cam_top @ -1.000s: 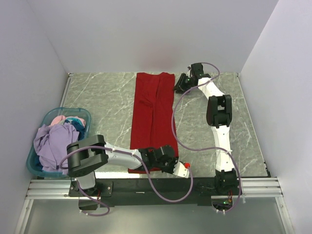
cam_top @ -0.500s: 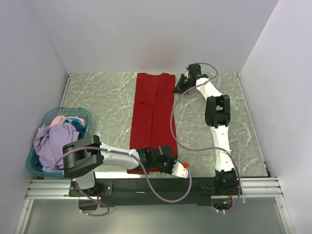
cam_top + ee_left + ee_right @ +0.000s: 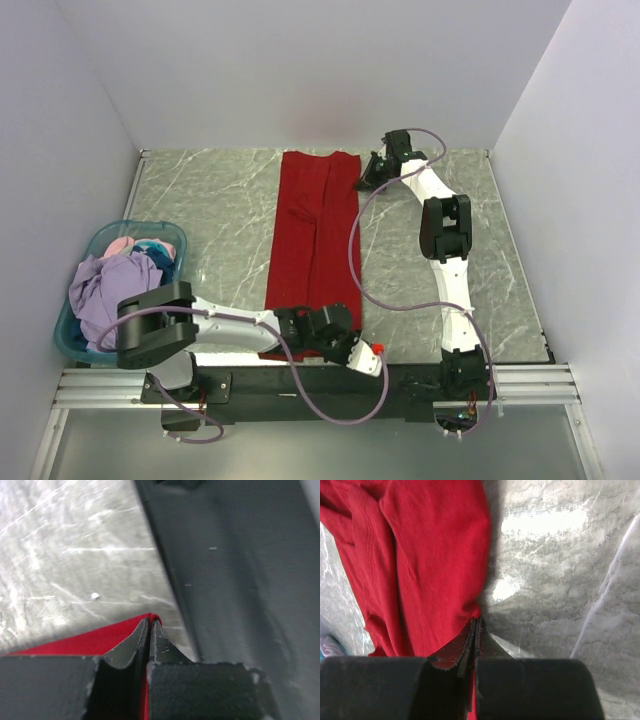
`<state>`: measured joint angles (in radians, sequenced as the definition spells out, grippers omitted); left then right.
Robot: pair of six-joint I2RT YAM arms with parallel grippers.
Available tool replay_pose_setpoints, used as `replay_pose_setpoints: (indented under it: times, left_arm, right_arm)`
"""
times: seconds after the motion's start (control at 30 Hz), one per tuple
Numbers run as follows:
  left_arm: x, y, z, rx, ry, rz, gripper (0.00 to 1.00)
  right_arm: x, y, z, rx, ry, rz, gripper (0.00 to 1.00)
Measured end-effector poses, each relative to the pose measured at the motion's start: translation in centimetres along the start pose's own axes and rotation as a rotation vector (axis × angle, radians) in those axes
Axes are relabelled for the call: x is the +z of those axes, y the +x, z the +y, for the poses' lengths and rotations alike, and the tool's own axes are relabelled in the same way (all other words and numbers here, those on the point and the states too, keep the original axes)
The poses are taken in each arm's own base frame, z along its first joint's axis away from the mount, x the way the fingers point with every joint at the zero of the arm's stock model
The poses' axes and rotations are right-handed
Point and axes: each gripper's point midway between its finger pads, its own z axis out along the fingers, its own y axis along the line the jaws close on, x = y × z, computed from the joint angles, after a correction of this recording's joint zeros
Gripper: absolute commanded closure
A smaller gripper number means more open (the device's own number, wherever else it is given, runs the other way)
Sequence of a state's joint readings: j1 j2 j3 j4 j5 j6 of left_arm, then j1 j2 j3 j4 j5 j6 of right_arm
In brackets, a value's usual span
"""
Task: Fold and stack the t-shirts
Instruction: Fold the tshirt
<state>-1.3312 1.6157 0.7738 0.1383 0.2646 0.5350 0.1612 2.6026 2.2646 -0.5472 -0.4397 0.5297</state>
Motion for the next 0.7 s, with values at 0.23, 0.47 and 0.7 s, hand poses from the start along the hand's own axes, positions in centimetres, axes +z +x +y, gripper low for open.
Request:
replay_pose_setpoints:
  times: [0.23, 0.47, 0.7]
  left_arm:
    - [-0.7, -1.0, -1.8, 0.021, 0.033, -0.012, 0.96]
    - [-0.7, -0.5, -2.7, -0.029, 0.053, 0.008, 0.64]
    - [-1.7, -0.8, -2.7, -0.140, 0.078, -0.010, 0.61]
  right_arm:
    - [-0.1, 0.1, -0.2, 0.000, 0.020, 0.001, 1.00]
    - [-0.2, 0.0, -0.3, -0.017, 0.026, -0.004, 1.00]
    - [-1.3, -0.6, -1.9, -0.084, 0.131, -0.042, 0.94]
